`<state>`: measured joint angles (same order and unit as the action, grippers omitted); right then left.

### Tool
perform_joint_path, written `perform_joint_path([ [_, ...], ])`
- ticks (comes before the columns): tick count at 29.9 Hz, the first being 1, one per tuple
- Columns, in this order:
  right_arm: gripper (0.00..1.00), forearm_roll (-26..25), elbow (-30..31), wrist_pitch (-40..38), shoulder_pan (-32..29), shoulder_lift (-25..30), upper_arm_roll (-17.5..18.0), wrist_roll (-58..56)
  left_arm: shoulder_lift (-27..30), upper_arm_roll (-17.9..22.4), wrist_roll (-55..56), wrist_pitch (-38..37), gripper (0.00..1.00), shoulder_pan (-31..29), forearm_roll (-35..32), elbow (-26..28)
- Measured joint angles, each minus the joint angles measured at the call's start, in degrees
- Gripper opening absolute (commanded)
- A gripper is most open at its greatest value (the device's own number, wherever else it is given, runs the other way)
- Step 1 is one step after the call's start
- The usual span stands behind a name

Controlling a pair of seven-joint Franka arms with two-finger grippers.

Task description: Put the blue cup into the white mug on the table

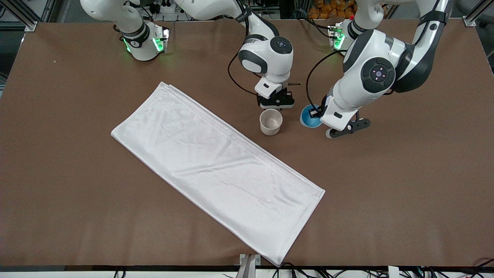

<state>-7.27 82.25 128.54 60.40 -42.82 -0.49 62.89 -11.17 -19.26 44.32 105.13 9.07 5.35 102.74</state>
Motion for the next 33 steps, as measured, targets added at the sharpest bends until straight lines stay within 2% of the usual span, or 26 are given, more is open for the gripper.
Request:
perform_joint_path([
  [14, 1.00, 0.0, -2.1, -3.7, -2.6, 4.7, -0.1, 0.1, 0.5, -0.9, 4.6, 1.9, 0.00, 1.0, 0.0, 1.3],
  [26, 1.00, 0.0, -2.2, -12.6, -5.3, 10.5, -0.1, -4.0, 6.1, -1.1, 5.2, 3.0, 0.00, 1.0, 0.0, 6.3],
  [33, 1.00, 0.0, -2.3, -16.6, -7.9, 14.5, -0.1, -8.4, 7.1, -1.1, 5.8, 4.1, 0.00, 0.9, 0.0, 7.2],
])
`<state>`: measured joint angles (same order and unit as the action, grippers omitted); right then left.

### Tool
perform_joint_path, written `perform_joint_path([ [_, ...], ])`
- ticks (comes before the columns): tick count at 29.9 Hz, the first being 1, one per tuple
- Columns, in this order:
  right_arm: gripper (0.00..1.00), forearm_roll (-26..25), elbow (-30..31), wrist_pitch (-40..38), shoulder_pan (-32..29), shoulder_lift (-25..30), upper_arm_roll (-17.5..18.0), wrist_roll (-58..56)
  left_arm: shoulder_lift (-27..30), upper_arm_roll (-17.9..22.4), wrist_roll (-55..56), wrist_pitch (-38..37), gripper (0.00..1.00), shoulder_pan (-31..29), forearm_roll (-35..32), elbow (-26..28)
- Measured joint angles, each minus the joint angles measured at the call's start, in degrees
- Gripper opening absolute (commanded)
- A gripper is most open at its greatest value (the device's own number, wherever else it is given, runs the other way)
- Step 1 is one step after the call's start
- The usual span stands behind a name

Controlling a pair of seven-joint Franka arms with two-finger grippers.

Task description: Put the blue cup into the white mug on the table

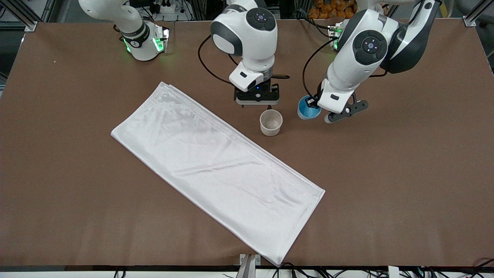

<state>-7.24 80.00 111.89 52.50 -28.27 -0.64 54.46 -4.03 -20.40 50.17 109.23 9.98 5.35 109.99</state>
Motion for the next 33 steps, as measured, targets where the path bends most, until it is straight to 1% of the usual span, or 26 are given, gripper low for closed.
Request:
perform_joint_path([
  [4, 1.00, 0.0, -0.1, -3.2, -2.2, 3.0, 0.0, -4.9, -0.1, -0.4, 2.2, 2.9, 0.00, 0.0, 0.0, 0.5],
  [9, 1.00, 0.0, -0.1, -7.4, -5.7, 7.2, -0.1, -11.0, -0.5, -2.5, 6.0, 6.9, 0.00, 0.1, 0.0, 1.6],
  [16, 1.00, 0.0, -0.2, -14.2, -12.2, 13.3, -0.2, -21.9, -1.3, -5.0, 10.8, 12.5, 0.00, 0.4, 0.0, 3.8],
  [19, 1.00, 0.3, -0.2, -16.2, -15.3, 15.5, -0.3, -24.8, -1.8, -5.8, 11.8, 15.3, 0.00, 0.5, 0.0, 5.3],
  [25, 1.00, 1.8, -0.2, -18.5, -21.6, 18.9, -0.3, -28.6, -2.8, -6.5, 13.2, 21.2, 0.00, 1.1, 0.0, 8.7],
  [28, 1.00, 2.1, -0.1, -19.0, -24.7, 20.0, -0.3, -33.2, -3.7, -6.6, 14.4, 22.5, 0.00, 2.0, -0.5, 9.4],
  [33, 1.00, 2.4, 0.2, -19.4, -29.5, 20.9, -0.3, -38.9, -5.7, -6.6, 18.4, 23.4, 0.00, 3.7, -4.0, 9.4],
])
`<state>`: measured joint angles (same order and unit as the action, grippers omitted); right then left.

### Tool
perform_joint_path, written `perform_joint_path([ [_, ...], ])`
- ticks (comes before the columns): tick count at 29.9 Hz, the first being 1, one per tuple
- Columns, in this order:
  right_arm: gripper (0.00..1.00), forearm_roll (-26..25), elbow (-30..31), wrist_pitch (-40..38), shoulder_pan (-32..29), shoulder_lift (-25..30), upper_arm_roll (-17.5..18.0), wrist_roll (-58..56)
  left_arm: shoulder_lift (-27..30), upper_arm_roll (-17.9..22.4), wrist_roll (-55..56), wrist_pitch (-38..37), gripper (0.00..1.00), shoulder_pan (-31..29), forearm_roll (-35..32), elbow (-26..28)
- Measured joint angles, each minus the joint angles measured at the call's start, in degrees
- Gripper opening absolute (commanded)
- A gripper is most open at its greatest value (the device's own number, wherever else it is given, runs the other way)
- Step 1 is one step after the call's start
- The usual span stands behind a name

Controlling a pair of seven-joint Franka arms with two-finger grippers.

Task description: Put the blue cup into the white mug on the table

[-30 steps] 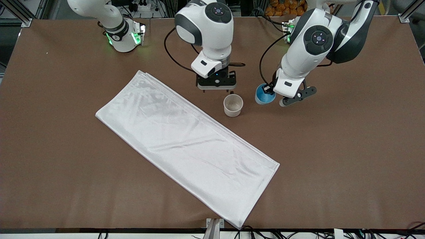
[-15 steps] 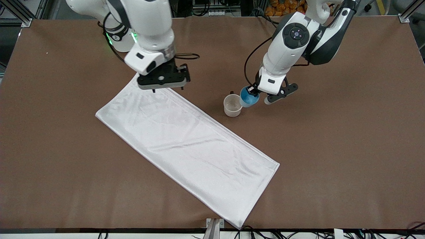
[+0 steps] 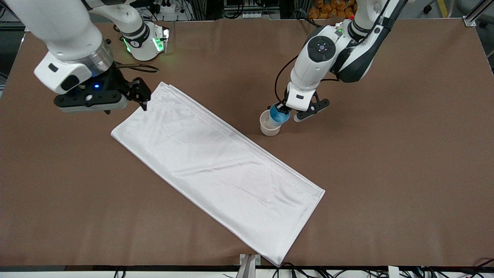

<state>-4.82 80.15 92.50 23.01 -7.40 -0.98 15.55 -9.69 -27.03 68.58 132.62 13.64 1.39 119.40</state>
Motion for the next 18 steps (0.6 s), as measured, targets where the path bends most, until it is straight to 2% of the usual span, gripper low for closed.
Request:
perform_joint_path([
  [10, 1.00, 0.1, 0.5, 0.0, -6.1, 0.1, 0.0, -7.9, -4.9, -0.1, 6.1, 1.8, 0.00, 2.9, -6.3, 0.0],
  [18, 1.00, 0.5, 1.3, 1.1, -10.4, 0.7, 0.0, -11.1, -6.8, -0.1, 6.9, 2.6, 0.00, 3.2, -7.1, -0.2],
])
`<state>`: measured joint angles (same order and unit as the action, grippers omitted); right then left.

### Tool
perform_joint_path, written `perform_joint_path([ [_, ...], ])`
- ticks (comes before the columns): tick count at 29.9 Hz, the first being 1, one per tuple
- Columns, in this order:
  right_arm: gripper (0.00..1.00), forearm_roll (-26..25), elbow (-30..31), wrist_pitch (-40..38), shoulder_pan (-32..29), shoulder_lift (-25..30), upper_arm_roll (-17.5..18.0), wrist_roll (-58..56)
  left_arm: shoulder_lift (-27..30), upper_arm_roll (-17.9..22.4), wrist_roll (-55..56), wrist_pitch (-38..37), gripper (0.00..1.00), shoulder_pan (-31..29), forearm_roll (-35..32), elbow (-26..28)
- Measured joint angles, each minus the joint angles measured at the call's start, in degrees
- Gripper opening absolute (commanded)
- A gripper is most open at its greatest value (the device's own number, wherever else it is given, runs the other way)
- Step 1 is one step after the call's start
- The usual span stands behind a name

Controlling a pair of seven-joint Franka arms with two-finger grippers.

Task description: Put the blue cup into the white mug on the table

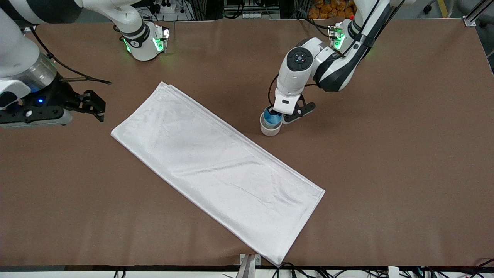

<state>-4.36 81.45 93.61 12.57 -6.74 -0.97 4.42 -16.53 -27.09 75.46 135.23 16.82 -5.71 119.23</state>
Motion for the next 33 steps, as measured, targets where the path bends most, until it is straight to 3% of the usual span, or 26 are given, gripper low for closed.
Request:
perform_joint_path([
  [1, 1.00, 0.4, 0.3, 0.4, -0.6, 0.1, 0.0, -0.4, -0.1, 0.0, 0.0, 0.0, 0.05, 0.0, -0.1, -0.1],
  [3, 1.00, 1.3, 1.0, 1.2, -1.7, 0.4, 0.0, -0.8, -0.4, 0.0, 0.1, 0.0, 0.66, 0.0, -0.4, -0.3],
  [4, 1.00, 1.6, 1.4, 1.6, -2.2, 0.5, 0.0, -1.1, -0.6, 0.0, 0.1, 0.0, 0.92, 0.0, -0.6, -0.4],
  [5, 1.00, 1.7, 1.8, 1.9, -2.6, 0.7, 0.0, -1.3, -0.8, 0.0, 0.1, 0.0, 1.00, 0.0, -0.7, -0.6],
  [18, 1.00, 2.1, 7.1, 4.9, -3.4, 3.5, 0.0, -1.6, -2.7, 0.3, 0.1, -0.1, 1.00, -0.6, -2.0, -3.2],
  [23, 1.00, 3.1, 7.8, 4.8, -3.4, 4.1, 0.0, -1.6, -1.9, 0.5, -1.7, -3.5, 1.00, -1.3, -2.3, -5.8],
  [27, 1.00, 4.1, 8.1, 4.7, -3.5, 4.3, 0.0, -1.6, -0.6, 0.6, -9.0, -9.4, 1.00, -4.3, -2.5, -9.4],
  [33, 1.00, 4.4, 8.1, 3.6, -3.8, 4.3, 0.0, -1.5, 1.9, 0.9, -30.8, -14.7, 1.00, -13.1, -2.6, -12.3],
])
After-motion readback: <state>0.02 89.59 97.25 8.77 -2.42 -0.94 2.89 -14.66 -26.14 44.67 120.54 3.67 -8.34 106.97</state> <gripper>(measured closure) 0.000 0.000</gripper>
